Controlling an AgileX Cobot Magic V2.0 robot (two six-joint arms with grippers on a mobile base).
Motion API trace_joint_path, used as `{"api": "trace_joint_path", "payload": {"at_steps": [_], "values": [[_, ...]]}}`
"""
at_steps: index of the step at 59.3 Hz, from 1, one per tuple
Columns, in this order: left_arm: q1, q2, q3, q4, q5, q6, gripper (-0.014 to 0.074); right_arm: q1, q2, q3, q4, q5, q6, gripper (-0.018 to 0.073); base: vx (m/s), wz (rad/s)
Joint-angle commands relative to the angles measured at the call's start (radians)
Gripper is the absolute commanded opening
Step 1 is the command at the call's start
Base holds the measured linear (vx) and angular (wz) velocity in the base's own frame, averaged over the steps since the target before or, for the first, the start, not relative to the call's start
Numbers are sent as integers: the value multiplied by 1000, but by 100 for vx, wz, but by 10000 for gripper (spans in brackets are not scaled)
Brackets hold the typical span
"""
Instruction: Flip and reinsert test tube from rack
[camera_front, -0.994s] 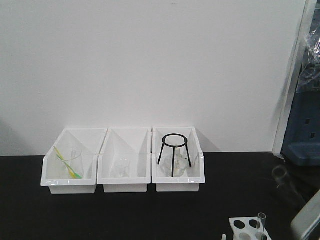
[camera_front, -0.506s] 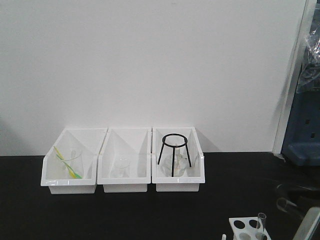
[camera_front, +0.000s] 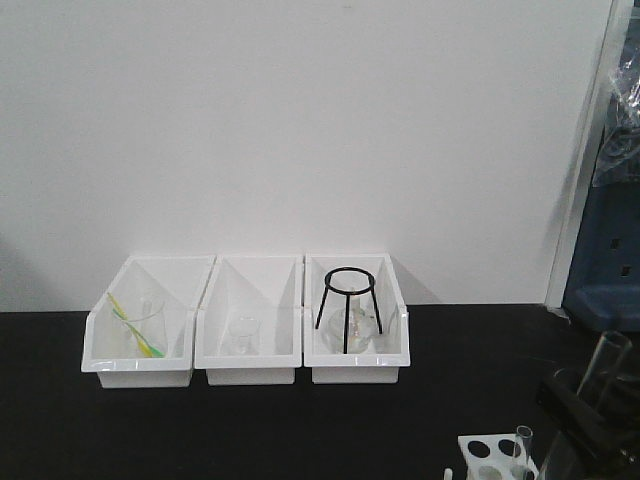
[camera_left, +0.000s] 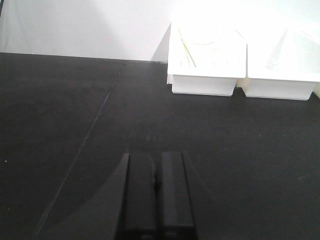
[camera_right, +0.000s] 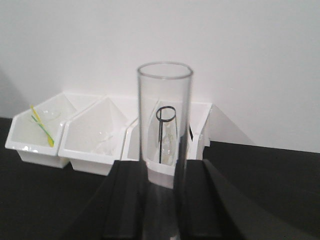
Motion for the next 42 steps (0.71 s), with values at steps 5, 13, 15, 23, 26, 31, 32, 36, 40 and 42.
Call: {"api": "trace_joint_path", "payload": {"at_steps": [5, 13, 15, 23, 26, 31, 32, 36, 40, 42], "values": [[-7, -11, 2, -5, -79, 0, -6, -64, -10, 103, 183, -325, -97, -12, 0, 0], [-7, -11, 2, -5, -79, 0, -6, -66, -10, 120, 205, -340, -160, -11, 0, 0], [-7, -11, 2, -5, -79, 0, -6, -66, -9, 120, 188, -340, -162, -11, 0, 0], [-7, -11, 2, -5, -79, 0, -6, -66, 40, 120, 139, -353, -162, -9, 0, 0], [-7, -11, 2, -5, -79, 0, -6, -66, 74, 122, 112, -391, -162, -9, 0, 0], [-7, -11, 2, -5, -79, 0, -6, -66, 131, 124, 79, -464, -162, -9, 0, 0], [-7, -11, 2, -5, -79, 0, -6, -66, 142, 124, 80, -475, -162, -9, 0, 0], [-7, -11, 2, -5, -79, 0, -6, -66, 196, 124, 84, -522, -162, -9, 0, 0], [-7, -11, 2, -5, -79, 0, -6, -66, 240, 124, 84, -563, -163, -9, 0, 0], [-7, -11, 2, -5, -79, 0, -6, -66, 260, 124, 84, -592, -167, -9, 0, 0]]}}
